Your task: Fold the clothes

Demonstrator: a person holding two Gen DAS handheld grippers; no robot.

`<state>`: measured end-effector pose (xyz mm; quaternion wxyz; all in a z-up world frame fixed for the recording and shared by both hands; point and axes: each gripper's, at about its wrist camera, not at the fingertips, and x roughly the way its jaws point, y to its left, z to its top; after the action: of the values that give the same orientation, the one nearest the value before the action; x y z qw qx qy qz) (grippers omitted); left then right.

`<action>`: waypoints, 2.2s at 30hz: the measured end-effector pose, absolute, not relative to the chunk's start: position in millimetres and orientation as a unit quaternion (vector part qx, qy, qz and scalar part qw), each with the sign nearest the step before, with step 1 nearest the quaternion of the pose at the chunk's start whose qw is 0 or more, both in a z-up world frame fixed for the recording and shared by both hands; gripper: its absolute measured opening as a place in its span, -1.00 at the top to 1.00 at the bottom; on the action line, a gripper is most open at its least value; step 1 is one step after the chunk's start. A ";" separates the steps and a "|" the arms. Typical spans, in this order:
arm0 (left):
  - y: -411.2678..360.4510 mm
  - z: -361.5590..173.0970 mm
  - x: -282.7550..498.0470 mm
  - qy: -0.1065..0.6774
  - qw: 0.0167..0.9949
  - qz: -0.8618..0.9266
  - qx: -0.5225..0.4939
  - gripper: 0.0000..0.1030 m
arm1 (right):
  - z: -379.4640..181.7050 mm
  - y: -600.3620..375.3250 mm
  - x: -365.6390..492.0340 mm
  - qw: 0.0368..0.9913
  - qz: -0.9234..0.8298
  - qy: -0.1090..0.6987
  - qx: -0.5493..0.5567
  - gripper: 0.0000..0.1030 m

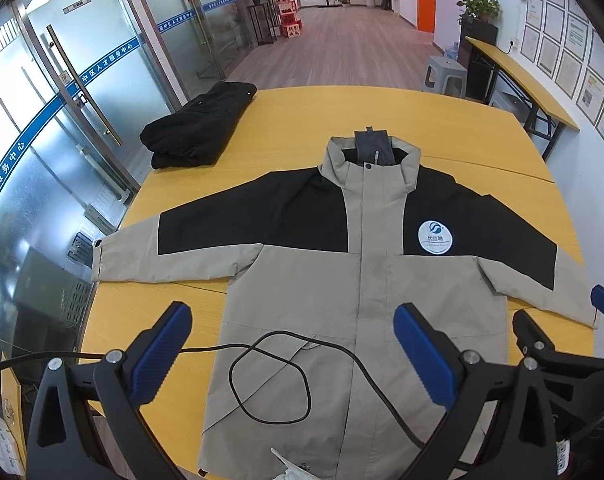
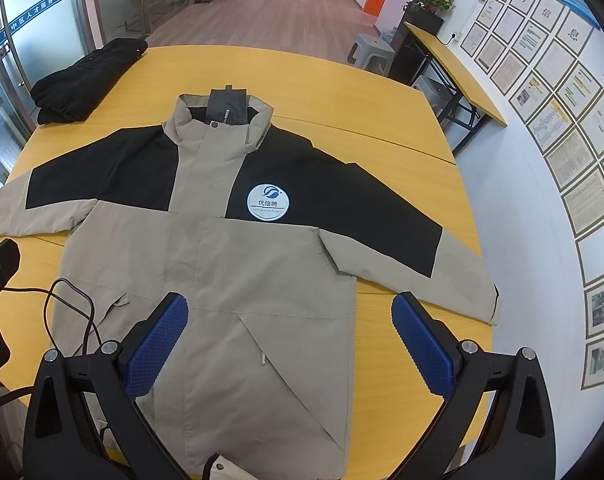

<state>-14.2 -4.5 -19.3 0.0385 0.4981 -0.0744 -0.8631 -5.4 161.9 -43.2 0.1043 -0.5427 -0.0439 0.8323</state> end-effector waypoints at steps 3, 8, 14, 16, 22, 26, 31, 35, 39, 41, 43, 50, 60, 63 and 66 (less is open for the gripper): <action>-5.4 -19.5 -14.5 -0.074 0.039 -0.863 0.498 -1.00 | -42.7 160.6 -5.5 0.104 0.832 -0.045 -0.543 -0.99; -6.5 -19.1 -13.9 -0.076 0.040 -0.864 0.496 -1.00 | -41.7 157.8 -5.4 0.105 0.832 -0.047 -0.543 -0.99; -8.1 -20.5 -13.2 -0.074 0.036 -0.862 0.500 -1.00 | -41.9 157.4 -3.4 0.104 0.831 -0.046 -0.545 -0.99; -5.9 -22.9 -13.5 -0.076 0.033 -0.861 0.502 -1.00 | -43.7 158.9 -1.7 0.104 0.829 -0.043 -0.547 -0.99; 7.4 -31.1 -15.2 -0.084 0.019 -0.854 0.513 -1.00 | -52.8 173.0 1.6 0.108 0.823 -0.032 -0.556 -0.99; 17.6 -39.5 -22.5 -0.068 -0.005 -0.854 0.516 -1.00 | -58.1 190.4 2.0 0.092 0.829 -0.003 -0.552 -0.99; 52.3 -78.2 -49.9 -0.043 -0.104 -0.855 0.506 -1.00 | -74.5 257.0 14.3 0.068 0.851 0.094 -0.512 -0.99; 105.5 -126.0 -76.7 -0.059 -0.204 -0.848 0.486 -1.00 | -110.4 356.6 48.5 0.117 0.857 0.192 -0.463 -0.99; 172.4 -174.5 -108.3 -0.098 -0.272 -0.827 0.481 -1.00 | -158.8 461.9 96.7 0.188 0.838 0.280 -0.429 -0.99; 204.2 -197.7 -124.5 -0.122 -0.292 -0.816 0.483 -1.00 | -179.1 510.6 120.9 0.229 0.822 0.328 -0.406 -1.00; 235.1 -220.7 -141.4 -0.150 -0.305 -0.806 0.485 -1.00 | -198.6 551.8 139.4 0.251 0.808 0.371 -0.384 -1.00; 317.2 -269.7 -175.8 -0.218 -0.342 -0.779 0.479 -1.00 | -251.3 653.7 154.1 0.307 0.777 0.446 -0.321 -0.89; 377.7 -315.2 -180.6 -0.273 -0.372 -0.753 0.469 -1.00 | -279.9 718.2 136.3 0.379 0.754 0.426 -0.327 -0.81; 383.0 -325.4 -176.6 -0.279 -0.377 -0.747 0.470 -1.00 | -282.3 718.7 133.7 0.397 0.755 0.402 -0.333 -0.84; 378.7 -328.0 -172.4 -0.272 -0.381 -0.751 0.466 -1.00 | -284.2 706.6 130.7 0.423 0.755 0.364 -0.344 -0.47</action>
<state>-172.4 378.7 -328.0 -0.3814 0.4655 -0.2722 -0.7508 130.7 706.6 -284.2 0.4231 -0.3444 0.3640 0.7549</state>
